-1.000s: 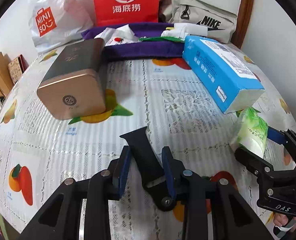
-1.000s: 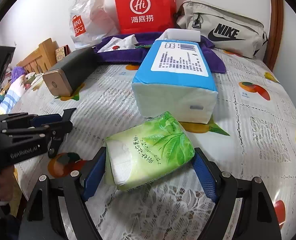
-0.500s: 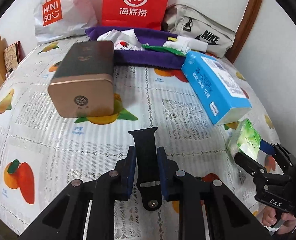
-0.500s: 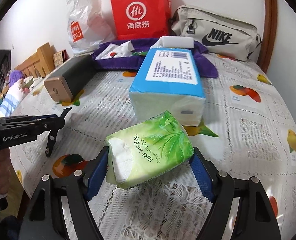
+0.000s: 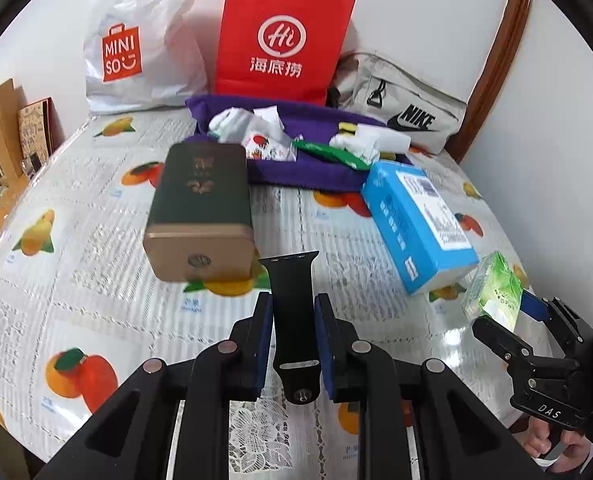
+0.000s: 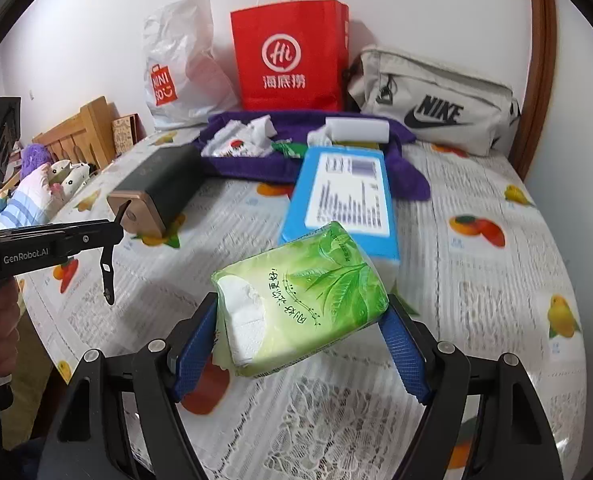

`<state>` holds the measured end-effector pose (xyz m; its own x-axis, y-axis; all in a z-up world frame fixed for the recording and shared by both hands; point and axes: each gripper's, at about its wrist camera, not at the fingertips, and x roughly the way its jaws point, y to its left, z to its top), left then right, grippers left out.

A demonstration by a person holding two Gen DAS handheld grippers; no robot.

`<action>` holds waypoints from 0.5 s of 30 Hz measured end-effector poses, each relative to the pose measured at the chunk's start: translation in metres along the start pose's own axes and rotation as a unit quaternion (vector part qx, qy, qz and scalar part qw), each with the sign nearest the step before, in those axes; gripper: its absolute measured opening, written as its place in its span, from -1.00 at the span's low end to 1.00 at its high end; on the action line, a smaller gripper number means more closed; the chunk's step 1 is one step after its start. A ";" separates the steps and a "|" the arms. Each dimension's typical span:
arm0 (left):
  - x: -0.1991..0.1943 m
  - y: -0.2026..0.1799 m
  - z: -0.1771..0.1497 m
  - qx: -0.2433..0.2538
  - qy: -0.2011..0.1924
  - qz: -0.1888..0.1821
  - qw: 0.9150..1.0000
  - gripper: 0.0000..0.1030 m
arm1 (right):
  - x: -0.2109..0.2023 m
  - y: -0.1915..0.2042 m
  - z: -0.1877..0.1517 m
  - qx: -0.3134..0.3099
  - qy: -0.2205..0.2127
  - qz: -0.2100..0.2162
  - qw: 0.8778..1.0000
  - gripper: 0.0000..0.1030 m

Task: Organize soft objects
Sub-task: 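Carry the black strap and the green tissue pack with both tools over the purple towel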

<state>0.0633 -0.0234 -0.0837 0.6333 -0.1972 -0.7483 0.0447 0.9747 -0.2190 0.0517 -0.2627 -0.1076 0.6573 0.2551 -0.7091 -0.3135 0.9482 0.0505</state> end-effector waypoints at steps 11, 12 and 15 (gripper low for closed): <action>-0.016 0.007 0.027 -0.006 -0.019 -0.007 1.000 -0.61 | -0.006 0.004 0.037 -0.002 -0.019 0.011 1.000 0.52; -0.017 0.008 0.029 -0.007 -0.021 -0.008 1.000 -0.61 | -0.005 0.004 0.041 -0.003 -0.018 0.010 1.000 0.52; -0.017 0.012 0.036 -0.009 -0.025 -0.006 1.000 -0.61 | -0.002 0.002 0.049 -0.001 -0.018 0.009 1.000 0.52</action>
<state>0.0813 -0.0043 -0.0513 0.6703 -0.2034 -0.7137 0.0390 0.9700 -0.2398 0.0834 -0.2517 -0.0720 0.6762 0.2787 -0.6819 -0.3267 0.9431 0.0615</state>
